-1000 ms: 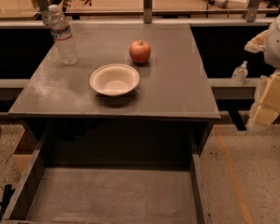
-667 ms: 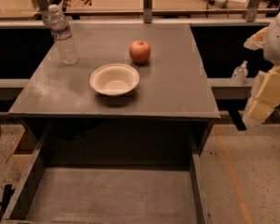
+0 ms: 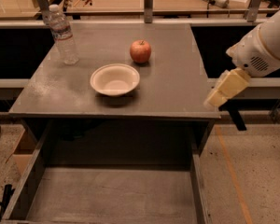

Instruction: Pick apple

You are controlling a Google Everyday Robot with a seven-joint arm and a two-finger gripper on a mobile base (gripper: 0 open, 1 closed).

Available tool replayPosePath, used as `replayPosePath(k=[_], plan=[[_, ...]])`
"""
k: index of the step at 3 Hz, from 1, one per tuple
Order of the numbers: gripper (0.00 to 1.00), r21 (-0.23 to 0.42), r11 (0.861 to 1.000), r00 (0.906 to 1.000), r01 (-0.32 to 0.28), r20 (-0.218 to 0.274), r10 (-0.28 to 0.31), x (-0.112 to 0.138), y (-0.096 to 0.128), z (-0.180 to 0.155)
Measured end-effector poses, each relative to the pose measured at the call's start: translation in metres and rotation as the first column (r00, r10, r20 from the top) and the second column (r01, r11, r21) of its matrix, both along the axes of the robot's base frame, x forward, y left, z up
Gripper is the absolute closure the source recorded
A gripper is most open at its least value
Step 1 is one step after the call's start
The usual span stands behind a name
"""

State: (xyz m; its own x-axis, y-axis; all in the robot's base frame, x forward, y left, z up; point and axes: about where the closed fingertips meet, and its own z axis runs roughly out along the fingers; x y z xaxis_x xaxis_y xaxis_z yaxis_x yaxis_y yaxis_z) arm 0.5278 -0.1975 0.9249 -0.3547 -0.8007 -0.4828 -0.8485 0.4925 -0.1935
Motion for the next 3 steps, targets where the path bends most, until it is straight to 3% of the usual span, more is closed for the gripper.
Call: replayPosePath(k=[1, 2, 3], plan=[[0.0, 0.164, 0.982, 0.9937, 0.089, 0.054, -0.099, 0.042, 0.0, -0.024], [0.0, 0.28, 0.955, 0.9746, 0.094, 0.17, -0.145, 0.094, 0.008, -0.018], [0.0, 0.271, 0.961, 0.9594, 0.058, 0.251, -0.128, 0.133, 0.028, -0.004]])
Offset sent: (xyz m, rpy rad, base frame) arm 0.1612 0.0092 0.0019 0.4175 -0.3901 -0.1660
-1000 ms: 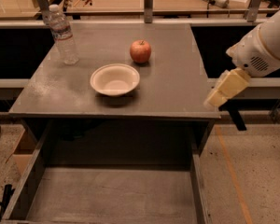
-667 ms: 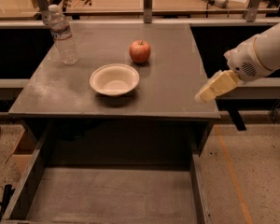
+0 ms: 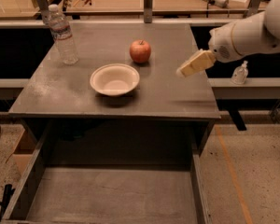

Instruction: Pick apple

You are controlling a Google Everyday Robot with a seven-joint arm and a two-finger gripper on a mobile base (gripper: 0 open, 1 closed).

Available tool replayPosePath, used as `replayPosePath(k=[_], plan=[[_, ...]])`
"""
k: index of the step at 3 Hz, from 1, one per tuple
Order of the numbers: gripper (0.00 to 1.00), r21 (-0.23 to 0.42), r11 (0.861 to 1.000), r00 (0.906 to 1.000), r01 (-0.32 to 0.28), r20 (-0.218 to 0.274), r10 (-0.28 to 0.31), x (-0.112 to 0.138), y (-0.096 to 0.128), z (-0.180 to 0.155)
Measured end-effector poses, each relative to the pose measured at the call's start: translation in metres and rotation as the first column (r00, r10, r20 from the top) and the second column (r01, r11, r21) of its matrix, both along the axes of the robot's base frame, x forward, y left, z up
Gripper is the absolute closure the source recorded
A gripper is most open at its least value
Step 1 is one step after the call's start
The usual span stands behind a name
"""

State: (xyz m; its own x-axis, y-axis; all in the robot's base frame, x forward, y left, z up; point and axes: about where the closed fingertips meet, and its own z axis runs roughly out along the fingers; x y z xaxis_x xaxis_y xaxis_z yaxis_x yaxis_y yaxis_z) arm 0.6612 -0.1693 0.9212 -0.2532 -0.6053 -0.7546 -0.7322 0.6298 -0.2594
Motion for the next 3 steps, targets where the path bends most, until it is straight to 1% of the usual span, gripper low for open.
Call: replayPosePath(k=[1, 2, 3], plan=[[0.0, -0.006, 1.0, 0.9998, -0.018, 0.003, 0.018, 0.004, 0.012, 0.001], [0.0, 0.039, 0.999, 1.0, -0.008, 0.004, 0.008, 0.01, 0.023, -0.01], [0.0, 0.078, 0.996, 0.9984, -0.039, 0.043, 0.036, 0.032, 0.045, -0.009]])
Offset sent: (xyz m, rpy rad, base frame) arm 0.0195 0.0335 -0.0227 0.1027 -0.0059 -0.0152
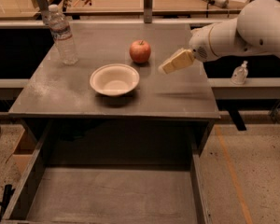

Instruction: Pick apple

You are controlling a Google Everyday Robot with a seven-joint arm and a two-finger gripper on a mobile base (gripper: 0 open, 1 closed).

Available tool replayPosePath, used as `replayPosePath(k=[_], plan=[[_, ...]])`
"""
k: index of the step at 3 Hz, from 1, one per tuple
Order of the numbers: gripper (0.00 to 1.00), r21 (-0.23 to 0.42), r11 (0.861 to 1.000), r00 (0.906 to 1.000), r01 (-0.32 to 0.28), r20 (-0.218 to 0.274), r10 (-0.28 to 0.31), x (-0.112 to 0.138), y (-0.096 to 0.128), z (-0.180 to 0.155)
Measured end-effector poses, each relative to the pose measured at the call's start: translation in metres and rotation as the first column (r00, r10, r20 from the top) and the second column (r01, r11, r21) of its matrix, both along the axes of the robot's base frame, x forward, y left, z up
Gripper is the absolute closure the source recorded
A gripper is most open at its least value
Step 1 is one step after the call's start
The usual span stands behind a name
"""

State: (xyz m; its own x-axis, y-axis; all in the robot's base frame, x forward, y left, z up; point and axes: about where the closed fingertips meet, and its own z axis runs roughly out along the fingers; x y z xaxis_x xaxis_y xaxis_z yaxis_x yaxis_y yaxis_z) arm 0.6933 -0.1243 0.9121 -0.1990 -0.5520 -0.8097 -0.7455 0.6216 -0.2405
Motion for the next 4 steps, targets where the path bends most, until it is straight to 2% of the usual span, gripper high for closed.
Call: replayPosePath(k=[1, 2, 4], plan=[[0.0, 0.023, 0.999, 0.9985, -0.031, 0.046, 0.029, 0.027, 0.024, 0.003], [0.17, 0.055, 0.997, 0.9972, -0.063, 0.044, 0.06, 0.053, 0.049, -0.007], [0.16, 0.125, 0.983, 0.9908, -0.135, 0.031, 0.132, 0.087, 0.092, -0.033]])
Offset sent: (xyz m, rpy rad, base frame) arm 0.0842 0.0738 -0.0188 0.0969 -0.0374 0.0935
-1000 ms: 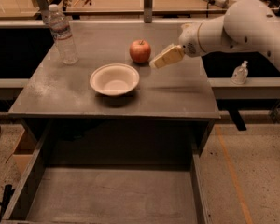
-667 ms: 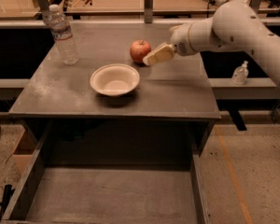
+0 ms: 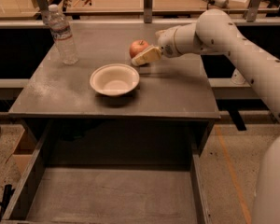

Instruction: Pick apple

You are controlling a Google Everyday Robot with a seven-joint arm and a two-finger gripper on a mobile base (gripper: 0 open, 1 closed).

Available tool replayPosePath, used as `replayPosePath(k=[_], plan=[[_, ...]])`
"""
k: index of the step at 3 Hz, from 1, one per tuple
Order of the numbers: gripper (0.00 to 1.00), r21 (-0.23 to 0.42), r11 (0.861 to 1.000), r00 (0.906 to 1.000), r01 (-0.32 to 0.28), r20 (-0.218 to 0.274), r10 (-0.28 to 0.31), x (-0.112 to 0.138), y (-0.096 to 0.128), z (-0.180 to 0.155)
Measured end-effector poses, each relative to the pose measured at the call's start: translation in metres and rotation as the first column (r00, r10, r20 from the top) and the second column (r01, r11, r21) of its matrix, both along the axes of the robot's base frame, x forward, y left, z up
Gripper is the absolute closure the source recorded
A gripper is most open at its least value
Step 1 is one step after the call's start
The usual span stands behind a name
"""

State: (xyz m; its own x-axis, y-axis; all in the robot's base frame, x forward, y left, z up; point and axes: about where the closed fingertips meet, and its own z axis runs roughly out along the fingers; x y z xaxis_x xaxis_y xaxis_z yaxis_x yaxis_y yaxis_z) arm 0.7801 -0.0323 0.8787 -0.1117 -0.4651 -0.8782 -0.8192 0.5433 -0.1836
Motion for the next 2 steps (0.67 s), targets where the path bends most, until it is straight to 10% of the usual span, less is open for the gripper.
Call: replayPosePath(k=[2], plan=[[0.37, 0.053, 0.998, 0.999, -0.044, -0.004, 0.045, 0.016, 0.027, -0.014]])
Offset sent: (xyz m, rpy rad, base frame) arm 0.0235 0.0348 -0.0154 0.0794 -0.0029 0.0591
